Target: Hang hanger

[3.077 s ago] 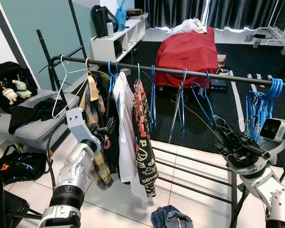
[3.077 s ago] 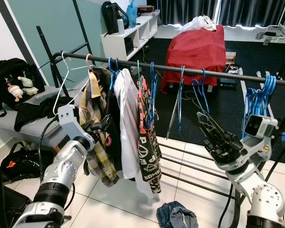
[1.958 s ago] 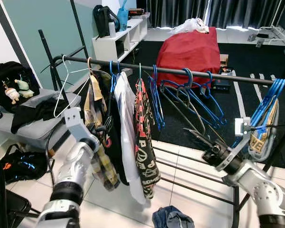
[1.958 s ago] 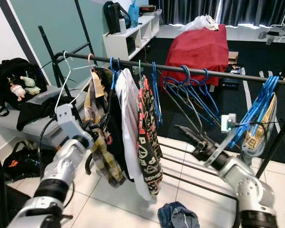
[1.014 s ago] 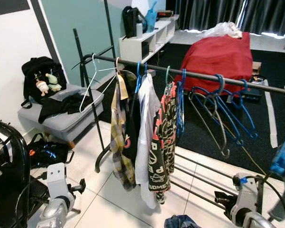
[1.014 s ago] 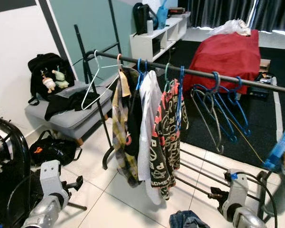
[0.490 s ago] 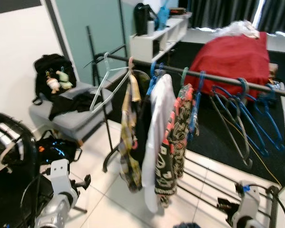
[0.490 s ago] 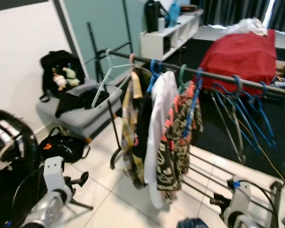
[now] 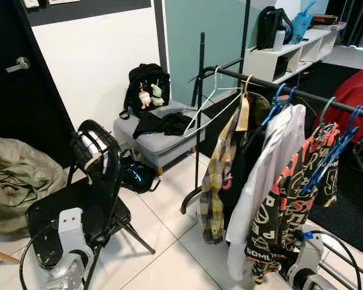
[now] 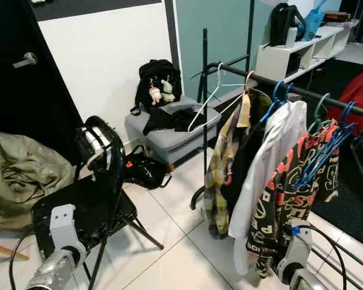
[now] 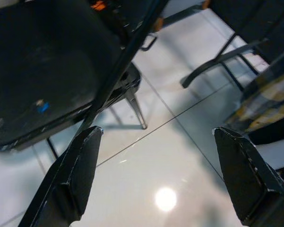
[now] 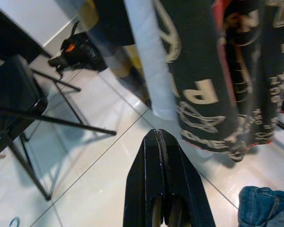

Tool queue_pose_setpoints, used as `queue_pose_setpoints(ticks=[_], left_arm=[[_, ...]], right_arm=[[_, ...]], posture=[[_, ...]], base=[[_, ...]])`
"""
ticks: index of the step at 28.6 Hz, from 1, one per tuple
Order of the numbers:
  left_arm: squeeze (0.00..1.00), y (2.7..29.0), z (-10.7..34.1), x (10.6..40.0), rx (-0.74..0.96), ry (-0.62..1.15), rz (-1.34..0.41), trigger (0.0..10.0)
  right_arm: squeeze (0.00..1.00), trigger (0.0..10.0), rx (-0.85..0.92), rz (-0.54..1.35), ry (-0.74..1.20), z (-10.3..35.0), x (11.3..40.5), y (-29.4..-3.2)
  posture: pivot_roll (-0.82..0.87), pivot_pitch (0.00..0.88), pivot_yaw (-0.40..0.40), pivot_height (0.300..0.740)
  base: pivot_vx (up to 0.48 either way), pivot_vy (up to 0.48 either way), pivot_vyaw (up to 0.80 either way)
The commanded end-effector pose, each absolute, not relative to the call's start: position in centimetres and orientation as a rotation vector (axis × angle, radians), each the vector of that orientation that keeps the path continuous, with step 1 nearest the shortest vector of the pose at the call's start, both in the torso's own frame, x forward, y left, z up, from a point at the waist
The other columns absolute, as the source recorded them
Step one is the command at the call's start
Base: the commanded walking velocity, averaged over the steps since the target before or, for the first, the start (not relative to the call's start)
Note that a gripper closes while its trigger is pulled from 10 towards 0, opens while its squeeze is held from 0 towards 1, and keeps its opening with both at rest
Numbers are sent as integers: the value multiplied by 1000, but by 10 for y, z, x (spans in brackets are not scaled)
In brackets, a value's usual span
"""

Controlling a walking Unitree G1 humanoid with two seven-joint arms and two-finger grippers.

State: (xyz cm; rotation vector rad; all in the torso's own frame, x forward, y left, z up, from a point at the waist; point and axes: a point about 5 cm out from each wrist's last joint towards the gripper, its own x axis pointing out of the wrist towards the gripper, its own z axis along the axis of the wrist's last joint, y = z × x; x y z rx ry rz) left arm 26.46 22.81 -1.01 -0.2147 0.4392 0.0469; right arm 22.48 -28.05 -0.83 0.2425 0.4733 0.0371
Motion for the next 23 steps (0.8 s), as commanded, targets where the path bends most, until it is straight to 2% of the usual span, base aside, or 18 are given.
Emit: queue_pose_setpoints(ticks=[1, 6, 12, 23], left_arm=[[0, 226, -7, 269, -188, 434, 25, 10000], [0, 222, -4, 274, -182, 426, 10, 10000], [0, 215, 0, 281, -172, 407, -18, 10000], [0, 212, 0, 281, -159, 406, -37, 10000]], right_arm=[[0, 10000, 251, 14, 447, -4, 229, -283], [0, 10000, 250, -22, 466, -3, 230, -289], [0, 10000, 197, -218, 513, -5, 227, -310], [0, 10000, 172, -221, 447, 10, 242, -309]], posture=[[-139, 0, 53, 740], [-144, 0, 52, 740], [-151, 1, 55, 740], [-148, 9, 57, 740]], base=[[0, 0, 0], [0, 0, -640], [0, 0, -800], [0, 0, -800]])
